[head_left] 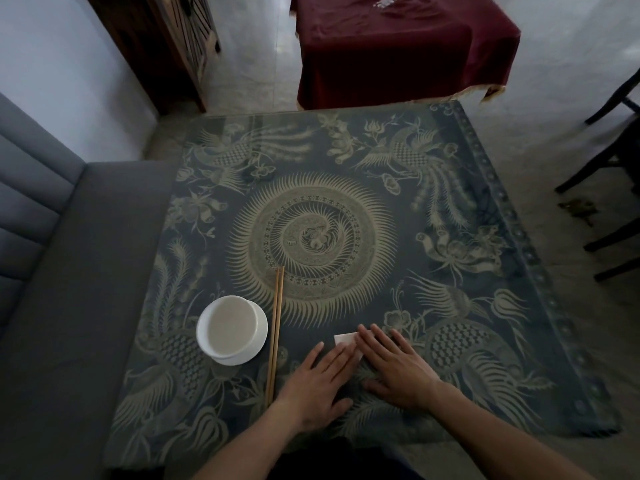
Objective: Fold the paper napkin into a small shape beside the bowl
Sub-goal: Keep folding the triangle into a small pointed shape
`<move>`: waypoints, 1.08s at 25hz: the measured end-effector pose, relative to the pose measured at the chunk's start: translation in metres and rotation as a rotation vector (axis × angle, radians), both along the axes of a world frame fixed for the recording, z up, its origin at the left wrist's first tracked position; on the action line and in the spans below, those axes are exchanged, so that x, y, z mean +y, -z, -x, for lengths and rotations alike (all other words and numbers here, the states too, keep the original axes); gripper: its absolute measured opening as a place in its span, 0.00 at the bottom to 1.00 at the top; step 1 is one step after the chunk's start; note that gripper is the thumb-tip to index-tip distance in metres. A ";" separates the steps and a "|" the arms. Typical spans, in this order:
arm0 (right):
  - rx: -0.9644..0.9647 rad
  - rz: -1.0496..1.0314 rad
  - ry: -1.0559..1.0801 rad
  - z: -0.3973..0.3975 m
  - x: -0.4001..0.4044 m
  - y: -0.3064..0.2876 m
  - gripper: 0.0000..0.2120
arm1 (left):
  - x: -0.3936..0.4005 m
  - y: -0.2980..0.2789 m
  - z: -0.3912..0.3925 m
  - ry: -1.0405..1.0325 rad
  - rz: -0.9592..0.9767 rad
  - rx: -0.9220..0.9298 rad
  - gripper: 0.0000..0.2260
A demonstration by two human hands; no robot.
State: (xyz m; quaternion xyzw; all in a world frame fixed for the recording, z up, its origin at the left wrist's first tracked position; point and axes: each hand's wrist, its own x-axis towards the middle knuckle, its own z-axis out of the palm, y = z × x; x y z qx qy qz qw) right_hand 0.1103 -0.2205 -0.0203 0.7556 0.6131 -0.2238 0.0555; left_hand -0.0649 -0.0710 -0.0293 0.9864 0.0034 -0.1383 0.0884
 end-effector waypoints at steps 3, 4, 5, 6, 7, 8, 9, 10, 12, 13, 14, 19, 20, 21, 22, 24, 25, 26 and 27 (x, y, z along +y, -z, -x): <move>0.010 -0.010 0.003 0.000 0.001 0.001 0.41 | 0.004 0.003 0.024 0.081 -0.047 0.013 0.33; 0.012 -0.016 0.002 0.000 0.001 0.001 0.42 | 0.004 0.005 0.031 0.088 -0.044 0.019 0.33; 0.011 -0.017 0.000 -0.001 0.001 0.002 0.42 | 0.004 0.006 0.038 0.095 -0.035 0.025 0.33; 0.012 -0.015 0.000 -0.001 0.000 0.002 0.43 | 0.003 0.007 0.042 0.105 -0.029 0.027 0.33; 0.016 -0.014 0.000 -0.002 0.000 0.003 0.43 | 0.002 0.008 0.044 0.116 -0.028 0.025 0.33; 0.020 -0.015 -0.001 -0.002 0.000 0.004 0.43 | 0.002 0.006 0.045 0.125 -0.026 0.010 0.32; 0.023 -0.019 0.000 -0.002 -0.001 0.005 0.43 | 0.001 0.004 0.043 0.130 -0.015 -0.016 0.31; 0.024 -0.024 0.002 -0.001 -0.001 0.005 0.43 | 0.000 0.001 0.039 0.125 0.008 -0.053 0.29; 0.031 -0.032 0.005 -0.001 -0.001 0.006 0.43 | -0.004 -0.007 0.023 0.073 0.051 -0.092 0.28; 0.032 -0.035 0.005 -0.001 -0.001 0.007 0.42 | -0.005 -0.012 0.012 0.019 0.055 -0.077 0.28; 0.028 -0.040 0.005 0.000 0.000 0.007 0.42 | -0.006 -0.016 0.000 -0.044 0.048 -0.051 0.29; 0.021 -0.061 0.024 0.001 -0.002 0.007 0.39 | -0.016 -0.008 -0.035 -0.213 -0.005 0.086 0.32; 0.024 -0.064 0.024 0.001 -0.002 0.007 0.39 | -0.017 -0.005 -0.035 -0.228 -0.001 0.113 0.32; 0.026 -0.069 0.023 0.002 -0.002 0.008 0.39 | -0.018 -0.002 -0.034 -0.240 0.003 0.136 0.32; 0.026 -0.073 0.025 0.002 -0.003 0.008 0.39 | -0.017 0.001 -0.032 -0.249 0.006 0.148 0.32; 0.032 -0.061 0.032 0.001 -0.003 0.008 0.39 | -0.015 0.003 -0.028 -0.265 0.006 0.152 0.32; 0.041 -0.053 0.033 0.000 -0.003 0.008 0.40 | -0.012 0.003 -0.026 -0.271 0.007 0.148 0.32; 0.048 -0.049 0.032 0.000 -0.002 0.009 0.40 | -0.009 0.002 -0.023 -0.274 0.007 0.139 0.32; 0.051 -0.047 0.030 0.000 -0.003 0.010 0.41 | -0.007 0.002 -0.020 -0.275 0.003 0.126 0.31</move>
